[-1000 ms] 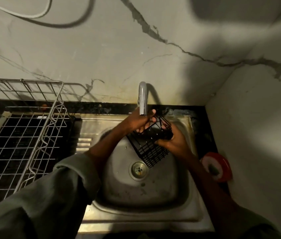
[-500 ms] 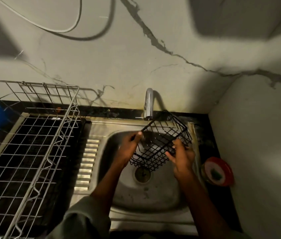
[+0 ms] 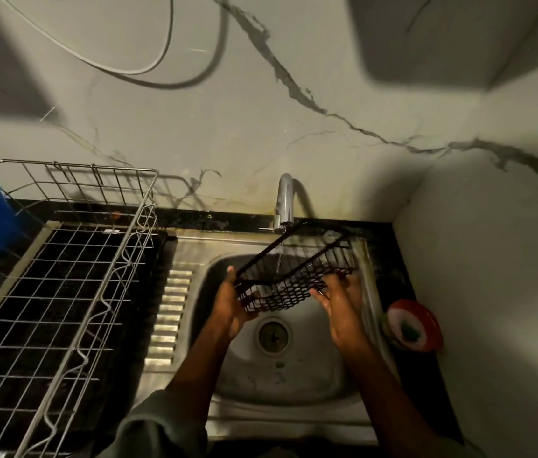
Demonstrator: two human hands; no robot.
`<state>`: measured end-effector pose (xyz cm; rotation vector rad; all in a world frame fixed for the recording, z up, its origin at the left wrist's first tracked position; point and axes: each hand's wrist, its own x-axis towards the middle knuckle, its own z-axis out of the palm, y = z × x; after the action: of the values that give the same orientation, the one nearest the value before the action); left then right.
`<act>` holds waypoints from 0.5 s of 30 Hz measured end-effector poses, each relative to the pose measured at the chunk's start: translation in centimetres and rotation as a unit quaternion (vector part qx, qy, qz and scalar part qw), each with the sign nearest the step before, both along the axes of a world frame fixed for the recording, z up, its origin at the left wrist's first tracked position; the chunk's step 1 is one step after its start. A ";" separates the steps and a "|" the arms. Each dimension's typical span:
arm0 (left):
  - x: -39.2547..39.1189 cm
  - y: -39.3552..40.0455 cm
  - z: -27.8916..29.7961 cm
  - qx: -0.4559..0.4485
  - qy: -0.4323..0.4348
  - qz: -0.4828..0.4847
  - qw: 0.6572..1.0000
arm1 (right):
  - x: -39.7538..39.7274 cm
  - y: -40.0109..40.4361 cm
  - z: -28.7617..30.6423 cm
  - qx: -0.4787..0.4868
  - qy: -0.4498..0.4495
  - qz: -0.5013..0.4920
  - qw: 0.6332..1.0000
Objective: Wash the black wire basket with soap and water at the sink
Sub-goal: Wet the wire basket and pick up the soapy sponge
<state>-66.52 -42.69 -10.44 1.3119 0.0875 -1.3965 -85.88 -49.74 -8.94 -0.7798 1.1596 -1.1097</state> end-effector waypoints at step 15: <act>3.9 -1.5 3.2 -0.129 -0.275 -0.056 0.951 | -1.0 -1.0 2.0 -0.145 0.210 0.174 0.951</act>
<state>-62.66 -44.16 -7.23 1.4513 -0.5354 -1.0455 -86.83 -50.72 -6.90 -1.4452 1.1569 -0.8432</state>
